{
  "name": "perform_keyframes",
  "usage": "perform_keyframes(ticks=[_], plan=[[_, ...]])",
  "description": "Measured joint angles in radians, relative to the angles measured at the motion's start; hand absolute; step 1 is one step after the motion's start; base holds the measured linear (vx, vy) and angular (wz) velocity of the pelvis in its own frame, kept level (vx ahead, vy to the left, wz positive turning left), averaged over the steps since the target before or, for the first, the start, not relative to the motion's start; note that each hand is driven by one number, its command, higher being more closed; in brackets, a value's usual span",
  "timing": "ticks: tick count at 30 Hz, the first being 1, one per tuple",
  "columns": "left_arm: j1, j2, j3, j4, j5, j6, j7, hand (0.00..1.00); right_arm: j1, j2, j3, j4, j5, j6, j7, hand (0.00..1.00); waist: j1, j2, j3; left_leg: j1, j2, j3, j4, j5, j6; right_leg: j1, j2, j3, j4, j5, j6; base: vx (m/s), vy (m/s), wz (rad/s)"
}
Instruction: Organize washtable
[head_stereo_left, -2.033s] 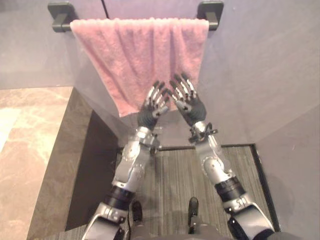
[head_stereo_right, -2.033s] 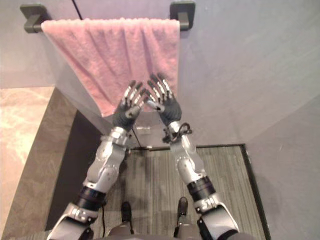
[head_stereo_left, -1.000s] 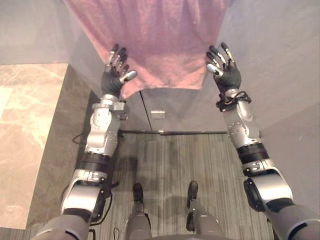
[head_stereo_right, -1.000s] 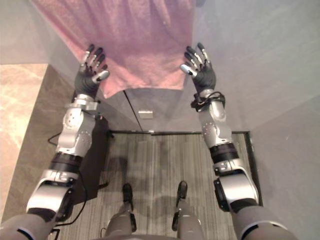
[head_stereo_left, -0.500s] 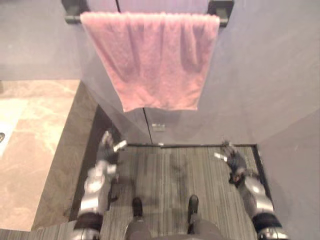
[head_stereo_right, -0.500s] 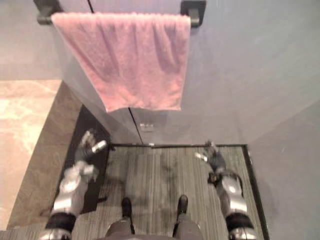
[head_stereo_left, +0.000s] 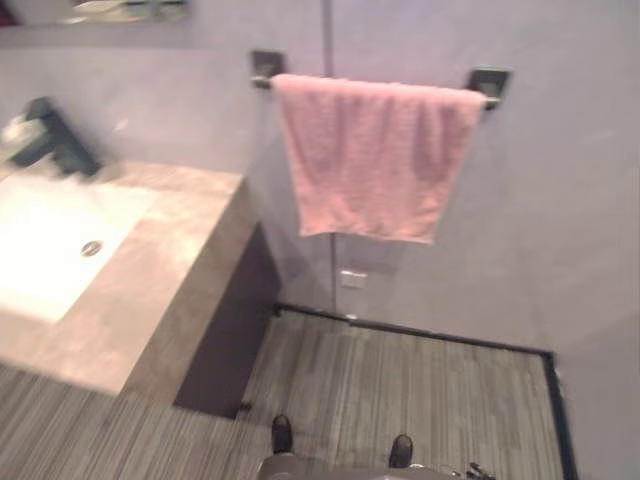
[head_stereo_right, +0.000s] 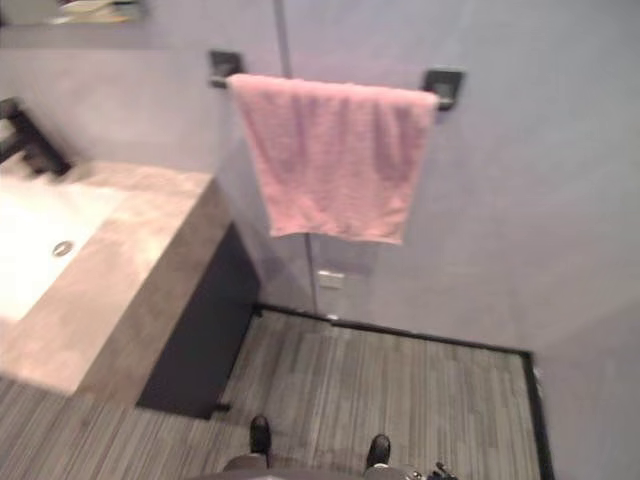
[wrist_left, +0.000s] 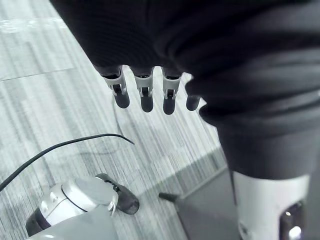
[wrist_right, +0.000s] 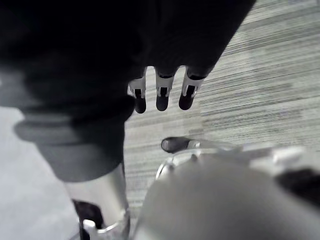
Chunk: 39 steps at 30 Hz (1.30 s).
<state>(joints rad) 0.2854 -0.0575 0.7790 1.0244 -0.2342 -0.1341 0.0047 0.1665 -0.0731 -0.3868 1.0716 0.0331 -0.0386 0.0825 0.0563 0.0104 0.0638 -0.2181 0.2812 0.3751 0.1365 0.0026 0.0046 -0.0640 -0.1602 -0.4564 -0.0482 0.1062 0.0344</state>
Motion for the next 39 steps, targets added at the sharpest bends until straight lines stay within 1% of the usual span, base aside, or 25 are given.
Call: perform_keyframes(ticks=[1,3,4,5,6,7,8,9,10,11,14,16,18,19,20,21,23,26,28,29,30,33,34,36,39], plan=[[-0.002,-0.008,0.026,0.013,-0.002,0.004,0.0,0.0,-0.004,-0.002,-0.01,0.003,-0.007,-0.002,-0.001,0.0,0.007,0.0,0.0,-0.023,0.03,0.036,0.14,-0.005,0.006,0.0,-0.013,-0.013,0.021,-0.007,0.0,0.01,0.071,0.72],[0.02,-0.025,0.057,0.037,-0.012,0.016,0.014,0.0,0.011,-0.015,-0.042,0.003,-0.033,-0.003,-0.015,0.0,0.013,0.028,-0.014,-0.009,0.126,0.112,0.573,-0.107,0.094,0.008,-0.037,-0.056,0.092,-0.034,0.008,0.08,0.128,0.53],[0.02,-0.024,0.057,0.035,-0.011,0.016,0.019,0.0,0.018,-0.016,-0.045,0.003,-0.036,-0.002,-0.018,0.0,0.014,0.033,-0.016,0.0,0.142,0.123,0.625,-0.122,0.112,0.006,-0.044,-0.07,0.105,-0.036,0.011,0.04,0.204,0.84],[0.005,-0.023,0.056,0.024,-0.009,0.017,0.022,0.0,0.018,-0.021,-0.055,0.004,-0.041,0.005,-0.019,0.0,0.011,0.041,-0.02,0.001,0.165,0.152,0.65,-0.132,0.101,-0.009,-0.061,-0.113,0.141,-0.04,0.013,0.01,0.246,1.27],[-0.015,-0.021,0.033,-0.001,-0.008,0.017,0.027,0.0,0.002,-0.017,-0.083,0.011,-0.044,0.013,-0.023,0.0,-0.009,0.036,-0.025,-0.026,0.08,0.173,0.545,-0.127,0.093,-0.039,-0.101,-0.155,0.202,-0.075,0.034,-0.01,0.234,1.54],[-0.024,-0.014,0.016,-0.015,-0.007,0.014,0.033,0.0,0.002,-0.014,-0.085,0.029,-0.044,0.017,-0.021,0.0,-0.027,0.01,-0.039,-0.017,0.011,0.113,0.408,-0.122,0.054,-0.062,-0.104,-0.161,0.209,-0.109,0.043,-0.03,0.098,2.03],[-0.058,0.018,0.013,-0.05,-0.001,0.007,0.044,0.0,-0.018,0.006,-0.088,0.075,-0.046,0.019,-0.024,0.0,-0.067,-0.041,-0.044,0.054,-0.043,0.091,0.299,-0.15,0.055,-0.069,-0.097,-0.196,0.165,-0.096,0.001,-0.03,-0.048,1.97],[-0.092,0.022,-0.003,-0.062,0.012,0.005,0.054,0.0,-0.037,-0.002,-0.09,0.092,-0.045,0.02,-0.045,0.0,-0.052,-0.014,-0.023,0.094,0.058,0.148,0.413,-0.208,0.03,-0.043,-0.081,-0.26,0.165,-0.034,-0.012,-0.01,-0.045,1.77],[-0.096,0.022,-0.027,-0.063,0.013,0.005,0.058,0.0,-0.047,-0.012,-0.087,0.091,-0.045,0.023,-0.051,0.0,-0.052,-0.002,-0.023,0.126,0.069,0.153,0.377,-0.215,-0.048,-0.044,-0.084,-0.283,0.174,-0.034,-0.012,0.0,0.121,1.47],[-0.118,0.017,-0.087,-0.068,0.039,0.008,0.059,0.0,-0.06,-0.033,-0.083,0.091,-0.05,0.023,-0.06,0.0,-0.057,0.015,-0.014,0.136,0.043,0.16,0.285,-0.248,-0.164,-0.045,-0.113,-0.339,0.19,-0.028,0.005,-0.01,0.316,1.18],[-0.118,0.033,-0.195,-0.078,0.111,0.013,0.061,0.0,-0.091,-0.008,-0.035,0.091,-0.092,0.024,-0.062,0.0,-0.038,-0.02,-0.013,0.115,-0.043,0.16,0.248,-0.267,-0.146,-0.017,-0.206,-0.399,0.178,0.056,0.011,-0.06,0.38,1.15],[-0.102,0.04,-0.273,-0.078,0.154,0.017,0.061,0.0,-0.099,-0.018,0.004,0.075,-0.106,0.024,-0.061,0.0,-0.046,0.001,-0.005,0.098,-0.068,0.103,0.278,-0.289,-0.108,0.02,-0.247,-0.422,0.212,0.086,0.0,-0.06,0.353,1.0],[-0.106,0.066,-0.387,-0.08,0.238,0.015,0.049,0.0,-0.09,-0.018,0.01,0.05,-0.103,0.013,-0.091,0.0,-0.039,0.0,0.012,0.084,-0.137,0.003,0.308,-0.323,-0.044,0.003,-0.362,-0.345,0.394,0.095,-0.026,0.01,0.372,1.17],[-0.104,0.064,-0.407,-0.079,0.253,0.015,0.045,0.0,-0.09,-0.022,0.005,0.033,-0.102,0.006,-0.094,0.0,-0.042,-0.001,0.018,0.085,-0.151,-0.024,0.313,-0.326,-0.028,-0.029,-0.377,-0.27,0.458,0.076,-0.07,0.04,0.289,1.03],[-0.101,0.088,-0.437,-0.075,0.274,0.015,0.045,0.0,-0.093,-0.014,0.006,0.008,-0.086,0.002,-0.087,0.0,-0.043,0.004,0.021,0.085,-0.148,-0.063,0.319,-0.326,-0.006,-0.082,-0.305,-0.037,0.529,-0.054,-0.043,0.05,0.09,1.0],[-0.1,0.108,-0.456,-0.061,0.292,0.015,0.045,0.0,-0.089,0.006,0.009,0.002,-0.064,-0.001,-0.079,0.0,-0.043,0.004,0.023,0.095,-0.153,-0.11,0.298,-0.313,0.014,-0.108,-0.192,0.144,0.567,-0.16,0.038,0.06,0.098,1.03],[-0.108,0.111,-0.463,-0.048,0.308,0.013,0.045,0.0,-0.084,0.025,0.003,-0.009,-0.033,0.001,-0.079,0.0,-0.045,-0.013,0.033,0.136,-0.186,-0.152,0.238,-0.277,0.024,-0.119,-0.09,0.272,0.607,-0.241,0.04,0.04,0.008,1.1],[-0.102,0.093,-0.448,-0.045,0.329,0.011,0.044,0.0,-0.044,0.037,0.004,-0.056,-0.001,-0.002,-0.075,0.0,-0.046,-0.02,0.037,0.183,-0.243,-0.231,0.197,-0.253,0.031,-0.115,0.038,0.273,0.587,-0.299,0.02,0.04,-0.041,1.11],[-0.1,0.082,-0.427,-0.045,0.337,0.012,0.043,0.0,-0.027,0.045,0.002,-0.07,0.007,-0.005,-0.06,0.0,-0.051,-0.031,0.039,0.174,-0.271,-0.283,0.208,-0.261,0.025,-0.09,0.063,0.289,0.524,-0.313,-0.018,0.01,-0.083,0.83],[-0.102,0.067,-0.417,-0.049,0.338,0.011,0.042,0.0,-0.021,0.047,-0.004,-0.079,0.016,-0.013,-0.056,0.0,-0.058,-0.003,0.033,0.157,-0.27,-0.331,0.213,-0.268,0.018,-0.089,0.091,0.358,0.523,-0.312,-0.022,0.05,-0.089,0.79],[-0.102,0.061,-0.412,-0.053,0.341,0.011,0.041,0.0,-0.019,0.044,-0.004,-0.079,0.015,-0.015,-0.055,0.0,-0.067,-0.002,0.04,0.154,-0.269,-0.351,0.214,-0.273,0.015,-0.088,0.1,0.391,0.53,-0.312,-0.022,0.06,-0.144,1.29],[-0.09,0.043,-0.339,-0.065,0.341,0.004,0.041,0.0,0.022,0.045,-0.004,-0.085,0.01,-0.02,-0.057,0.0,-0.101,0.007,0.045,0.091,-0.184,-0.327,0.378,-0.292,-0.019,-0.032,0.118,0.339,0.489,-0.331,-0.028,0.07,-0.199,0.99],[-0.09,0.033,-0.297,-0.075,0.333,0.004,0.042,0.0,0.029,0.045,0.002,-0.104,-0.01,-0.014,-0.055,0.0,-0.091,0.004,0.054,0.024,-0.13,-0.273,0.546,-0.3,-0.046,-0.009,0.12,0.316,0.476,-0.379,-0.034,0.07,-0.193,0.74],[-0.079,0.013,-0.251,-0.083,0.31,0.007,0.044,0.0,0.024,0.039,0.011,-0.109,-0.04,-0.009,-0.055,0.0,-0.091,0.012,0.059,-0.034,-0.042,-0.209,0.711,-0.302,-0.048,0.006,0.126,0.286,0.481,-0.383,-0.04,-0.01,-0.05,0.41],[-0.062,0.01,-0.215,-0.092,0.284,0.016,0.049,0.0,0.016,0.037,0.047,-0.109,-0.084,-0.003,-0.056,0.0,-0.078,-0.014,0.058,-0.018,0.097,-0.115,0.711,-0.305,-0.043,0.023,0.102,0.282,0.463,-0.38,-0.02,-0.03,0.148,0.15]])
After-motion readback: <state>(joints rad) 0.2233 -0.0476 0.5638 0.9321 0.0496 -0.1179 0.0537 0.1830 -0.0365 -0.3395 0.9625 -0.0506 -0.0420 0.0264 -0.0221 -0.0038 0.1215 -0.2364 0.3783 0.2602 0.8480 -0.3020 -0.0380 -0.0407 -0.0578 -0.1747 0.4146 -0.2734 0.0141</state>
